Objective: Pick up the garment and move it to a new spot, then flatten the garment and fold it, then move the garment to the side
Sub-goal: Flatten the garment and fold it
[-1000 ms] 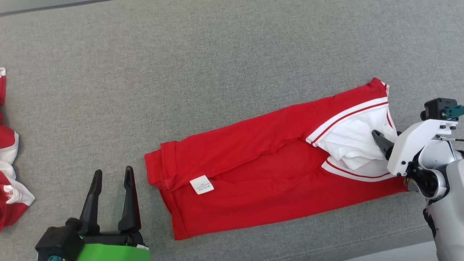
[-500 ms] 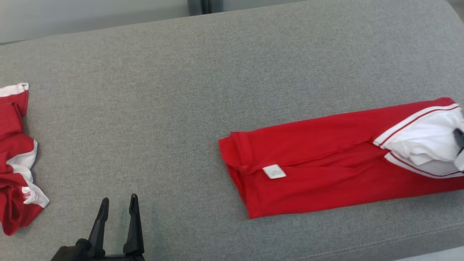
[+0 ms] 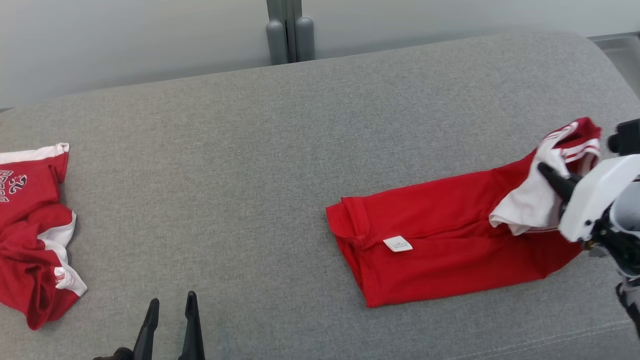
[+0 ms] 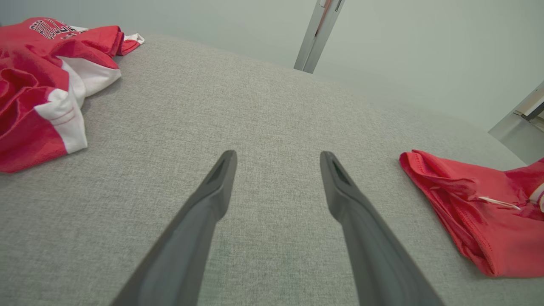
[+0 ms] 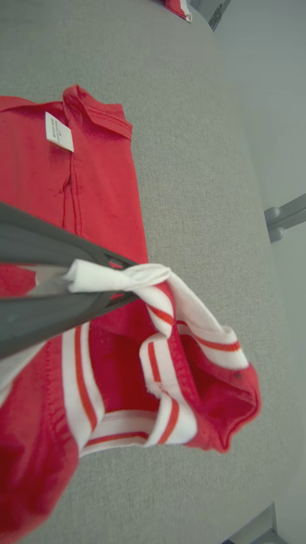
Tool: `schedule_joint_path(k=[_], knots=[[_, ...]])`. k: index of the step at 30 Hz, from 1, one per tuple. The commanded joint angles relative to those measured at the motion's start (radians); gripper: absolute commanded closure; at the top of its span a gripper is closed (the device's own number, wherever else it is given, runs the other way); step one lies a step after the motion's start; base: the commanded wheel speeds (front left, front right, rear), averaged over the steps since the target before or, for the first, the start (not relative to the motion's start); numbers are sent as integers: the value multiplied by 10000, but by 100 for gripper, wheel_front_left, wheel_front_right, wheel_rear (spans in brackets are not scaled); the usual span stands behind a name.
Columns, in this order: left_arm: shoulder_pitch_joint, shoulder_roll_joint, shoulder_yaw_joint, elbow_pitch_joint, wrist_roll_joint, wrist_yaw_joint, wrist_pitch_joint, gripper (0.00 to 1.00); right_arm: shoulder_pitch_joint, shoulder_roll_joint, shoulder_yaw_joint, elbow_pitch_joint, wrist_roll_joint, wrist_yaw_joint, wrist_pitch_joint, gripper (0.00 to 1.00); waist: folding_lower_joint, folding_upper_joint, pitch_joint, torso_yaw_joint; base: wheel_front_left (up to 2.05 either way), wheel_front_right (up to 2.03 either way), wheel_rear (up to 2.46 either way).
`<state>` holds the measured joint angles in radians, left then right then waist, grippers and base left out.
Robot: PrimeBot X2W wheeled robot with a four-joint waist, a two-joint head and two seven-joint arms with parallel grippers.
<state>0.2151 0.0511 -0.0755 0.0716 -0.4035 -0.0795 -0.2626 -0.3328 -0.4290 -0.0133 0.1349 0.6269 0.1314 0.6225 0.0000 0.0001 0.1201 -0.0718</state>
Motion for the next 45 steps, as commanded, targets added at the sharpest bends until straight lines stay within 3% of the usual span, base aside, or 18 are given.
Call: schedule_joint_path(k=[1,5,12,18,32,45], knots=[[45,1,-63,21,-79,81,-29,0,188,205,400,-204,66,-15,184,100,0,-1,-105,-43,0,0,0],[-96,2,-211,59,-141,164,-29,0,321,918,1518,-425,-31,-13,329,100,0,-1,-47,15,0,0,0],[-227,1,-420,293,-137,177,-29,0,-58,2273,2594,577,-439,-12,-353,100,0,-1,77,148,0,0,0],[-328,2,-484,432,-158,173,-29,0,-319,2844,3140,1363,-628,-9,-781,100,0,-1,126,290,0,0,0],[-476,1,-419,562,-106,112,-29,0,-774,3250,4306,2310,-423,-7,-1244,100,0,-1,267,246,0,0,0],[-390,1,-407,659,-89,151,-29,0,-825,2960,5097,2322,244,-9,-1231,100,0,-1,170,178,0,0,0]])
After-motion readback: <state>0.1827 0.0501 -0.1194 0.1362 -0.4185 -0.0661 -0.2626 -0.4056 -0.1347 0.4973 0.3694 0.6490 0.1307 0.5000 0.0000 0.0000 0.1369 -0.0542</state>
